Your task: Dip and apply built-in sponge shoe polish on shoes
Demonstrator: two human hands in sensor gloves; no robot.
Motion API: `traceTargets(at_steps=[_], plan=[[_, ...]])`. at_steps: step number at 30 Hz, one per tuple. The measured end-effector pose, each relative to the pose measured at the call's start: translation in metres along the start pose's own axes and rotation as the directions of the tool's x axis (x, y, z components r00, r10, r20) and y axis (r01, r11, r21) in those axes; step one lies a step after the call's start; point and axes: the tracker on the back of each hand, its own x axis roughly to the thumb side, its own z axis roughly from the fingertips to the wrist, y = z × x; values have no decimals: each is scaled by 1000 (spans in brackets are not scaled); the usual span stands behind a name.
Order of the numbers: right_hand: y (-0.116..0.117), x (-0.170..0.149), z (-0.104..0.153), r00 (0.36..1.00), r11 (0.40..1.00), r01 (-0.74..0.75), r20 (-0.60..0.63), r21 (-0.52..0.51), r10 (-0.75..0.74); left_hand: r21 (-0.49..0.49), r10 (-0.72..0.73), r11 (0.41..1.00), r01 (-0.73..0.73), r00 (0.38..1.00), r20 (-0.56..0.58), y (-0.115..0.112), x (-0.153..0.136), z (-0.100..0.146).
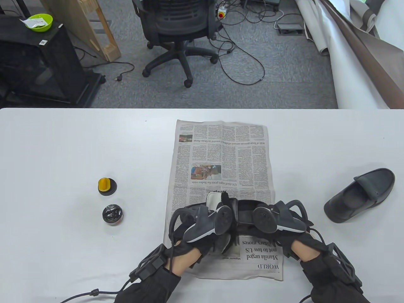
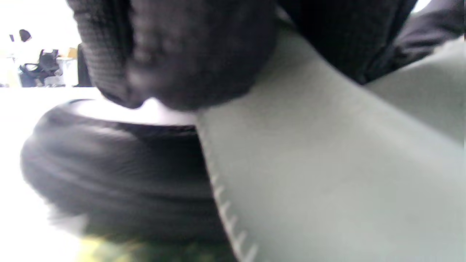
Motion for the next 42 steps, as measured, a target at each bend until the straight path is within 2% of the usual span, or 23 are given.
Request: traceTargets(at_steps=[5, 7, 10, 11, 13, 15, 16, 19, 23, 24, 27, 32, 37, 42], plan=[[0, 0, 0, 1000, 1000, 1, 1, 0, -1, -106, -26, 994, 19, 998, -64, 2, -29, -9], [0, 0, 0, 1000, 1000, 1, -1, 0, -1, -90, -44, 995, 38, 997, -70, 8, -32, -13], [0, 0, 0, 1000, 1000, 0, -2, 0, 0, 0, 102, 995, -102, 994, 42, 17, -25, -22], [0, 0, 0, 1000, 1000, 2, -1, 0, -2, -7, 202, 979, -202, 974, 105, 19, -18, -27], [0, 0, 0, 1000, 1000, 3, 0, 0, -3, -53, 236, 971, -232, 968, 90, 16, -6, -34], [0, 0, 0, 1000, 1000, 5, 1, 0, -5, -65, 77, 995, -73, 995, 67, 14, 1, -37], [0, 0, 0, 1000, 1000, 4, 2, 0, -4, -43, 44, 998, -41, 997, 65, 16, 0, -38], [0, 0, 0, 1000, 1000, 2, 3, -1, -2, -147, -22, 989, 19, 1000, -20, 13, -14, -39], [0, 0, 0, 1000, 1000, 0, 0, -1, 0, -204, -46, 979, 25, 994, -95, 10, -40, -35], [0, 0, 0, 1000, 1000, -1, -1, -1, 1, -195, -58, 980, 39, 994, -93, 12, -44, -33], [0, 0, 0, 1000, 1000, -1, -5, -2, 1, -79, -149, 987, 139, 978, -144, 33, -64, -16], [0, 0, 0, 1000, 1000, -3, -7, -2, 3, 41, -19, 999, 30, 968, -249, 64, -114, 14], [0, 0, 0, 1000, 1000, -2, -5, -1, 2, 101, -14, 993, 57, 923, -384, 77, -158, 30], [0, 0, 0, 1000, 1000, 0, -2, 0, 0, 137, 15, 989, 59, 875, -483, 73, -188, 41]])
